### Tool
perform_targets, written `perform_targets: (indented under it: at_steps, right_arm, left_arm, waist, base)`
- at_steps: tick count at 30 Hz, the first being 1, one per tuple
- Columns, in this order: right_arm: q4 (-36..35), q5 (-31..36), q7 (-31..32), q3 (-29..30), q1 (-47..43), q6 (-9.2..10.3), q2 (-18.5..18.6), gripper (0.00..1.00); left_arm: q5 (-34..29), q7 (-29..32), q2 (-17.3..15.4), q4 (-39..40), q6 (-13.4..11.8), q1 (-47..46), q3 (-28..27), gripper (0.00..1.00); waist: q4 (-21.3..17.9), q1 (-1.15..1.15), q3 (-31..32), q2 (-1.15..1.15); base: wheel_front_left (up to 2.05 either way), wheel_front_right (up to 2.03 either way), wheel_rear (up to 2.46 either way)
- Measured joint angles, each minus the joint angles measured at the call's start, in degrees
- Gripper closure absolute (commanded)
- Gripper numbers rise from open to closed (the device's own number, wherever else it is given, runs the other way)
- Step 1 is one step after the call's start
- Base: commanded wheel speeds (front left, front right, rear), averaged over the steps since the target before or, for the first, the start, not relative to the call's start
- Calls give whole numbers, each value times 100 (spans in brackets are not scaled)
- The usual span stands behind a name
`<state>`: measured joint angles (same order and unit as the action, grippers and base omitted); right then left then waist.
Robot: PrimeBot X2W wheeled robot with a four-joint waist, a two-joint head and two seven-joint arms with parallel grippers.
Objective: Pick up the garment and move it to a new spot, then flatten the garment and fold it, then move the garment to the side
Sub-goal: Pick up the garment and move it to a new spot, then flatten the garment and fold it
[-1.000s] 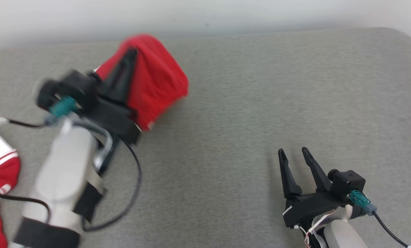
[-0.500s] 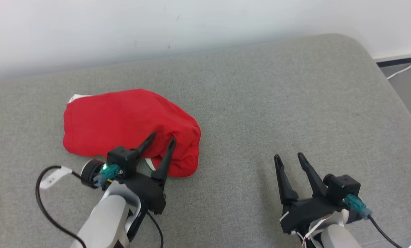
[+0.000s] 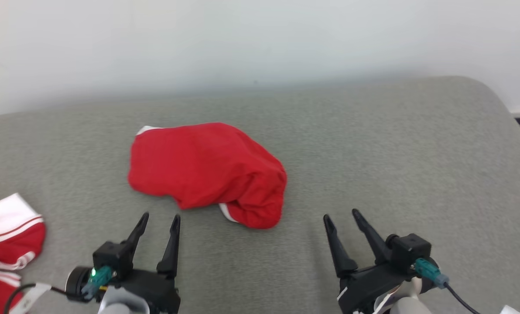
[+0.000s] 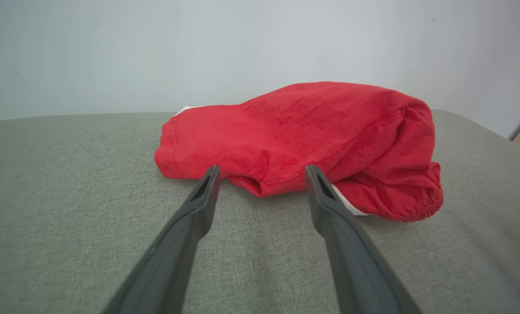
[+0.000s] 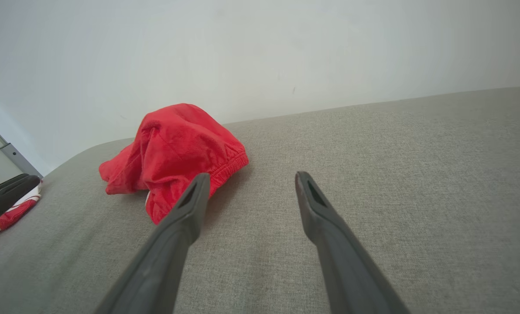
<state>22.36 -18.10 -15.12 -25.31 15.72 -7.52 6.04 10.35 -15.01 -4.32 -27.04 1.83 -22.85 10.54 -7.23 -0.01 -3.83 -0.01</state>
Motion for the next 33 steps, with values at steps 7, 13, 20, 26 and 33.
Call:
perform_targets:
  at_steps: [7,13,20,26,33]
  right_arm:
    - [292,-356,0,-453,23,0,60,0]
    - [595,-575,0,-528,144,0,124,0]
    - [895,-436,0,-286,263,0,115,0]
    - [882,332,0,132,404,0,54,0]
    - [1600,1157,1,662,498,0,-24,0]
  left_arm:
    - [-162,-1,60,221,47,526,-359,0]
    - [-235,-1,114,358,111,739,-493,0]
    - [-286,-1,131,439,160,834,-627,0]
    - [-305,-1,136,504,204,871,-646,0]
    - [-127,-1,141,491,183,865,-471,0]
  waist:
    - [527,0,90,0]
    - [1049,1,89,0]
    - [1655,1,28,1]
    - [2055,1,-96,1]
    - [2295,1,-269,1]
  base:
    - [0,0,0]
    - [0,0,0]
    - [0,0,0]
    - [0,0,0]
    - [0,0,0]
